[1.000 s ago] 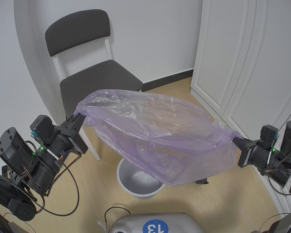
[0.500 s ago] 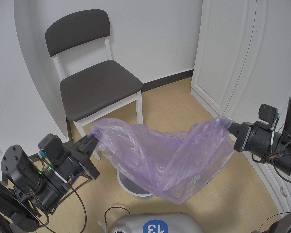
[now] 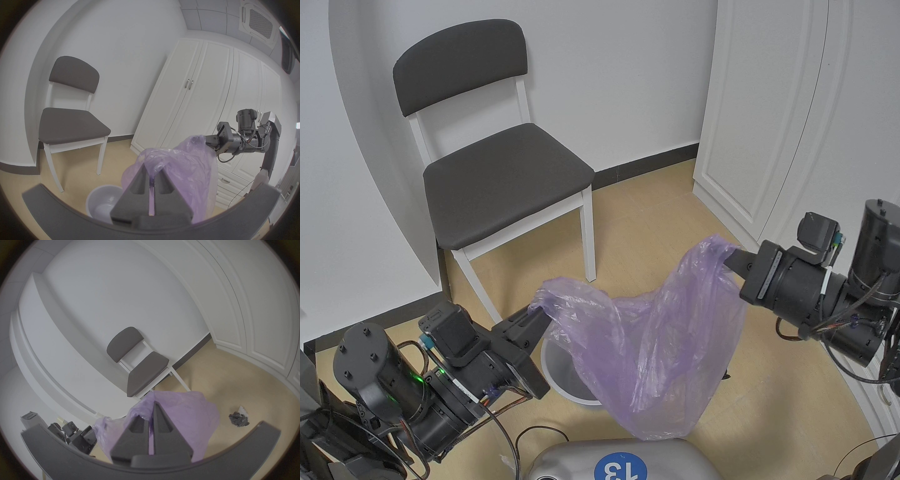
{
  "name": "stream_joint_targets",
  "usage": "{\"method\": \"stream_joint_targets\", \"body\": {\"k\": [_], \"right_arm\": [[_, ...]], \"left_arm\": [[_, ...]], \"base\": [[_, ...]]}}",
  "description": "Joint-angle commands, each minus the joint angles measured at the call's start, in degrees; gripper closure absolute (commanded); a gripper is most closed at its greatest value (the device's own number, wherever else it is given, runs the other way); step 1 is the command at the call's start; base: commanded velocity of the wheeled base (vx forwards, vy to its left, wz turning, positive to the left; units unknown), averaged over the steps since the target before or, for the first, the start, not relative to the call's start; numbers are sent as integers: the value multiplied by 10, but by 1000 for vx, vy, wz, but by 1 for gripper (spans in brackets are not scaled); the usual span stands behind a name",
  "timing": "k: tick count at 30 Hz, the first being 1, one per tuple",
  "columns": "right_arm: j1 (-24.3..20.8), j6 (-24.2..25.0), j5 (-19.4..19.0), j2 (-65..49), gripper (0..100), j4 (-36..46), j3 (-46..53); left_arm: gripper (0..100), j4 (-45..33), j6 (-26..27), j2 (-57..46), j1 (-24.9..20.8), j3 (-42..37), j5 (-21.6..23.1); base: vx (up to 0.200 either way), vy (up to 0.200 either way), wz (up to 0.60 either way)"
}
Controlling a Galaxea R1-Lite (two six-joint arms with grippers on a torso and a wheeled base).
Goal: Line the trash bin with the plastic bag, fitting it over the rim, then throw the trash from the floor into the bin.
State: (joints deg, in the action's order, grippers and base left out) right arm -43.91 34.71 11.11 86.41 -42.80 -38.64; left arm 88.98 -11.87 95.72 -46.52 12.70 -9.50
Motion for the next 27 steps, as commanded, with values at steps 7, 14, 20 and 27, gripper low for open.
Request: {"method": "stream_joint_targets", "body": {"k": [7,14,20,27], "right_arm": [[4,28,7,146,100,-93,-15],[25,60,4,221,100,-121,-36],[43,71,-5,280,100,-174,-37],[59,70,-10,359,100,-226,-39]], "left_arm": [[100,10,-22,28,42,27,-12],[100,10,-46,61,84,30,-4],[100,10,-65,105,101,48,-4],[100,10,-86,145,112,57,-4]], "base": [[0,0,0],[0,0,0],[0,0,0],[0,0,0]]}}
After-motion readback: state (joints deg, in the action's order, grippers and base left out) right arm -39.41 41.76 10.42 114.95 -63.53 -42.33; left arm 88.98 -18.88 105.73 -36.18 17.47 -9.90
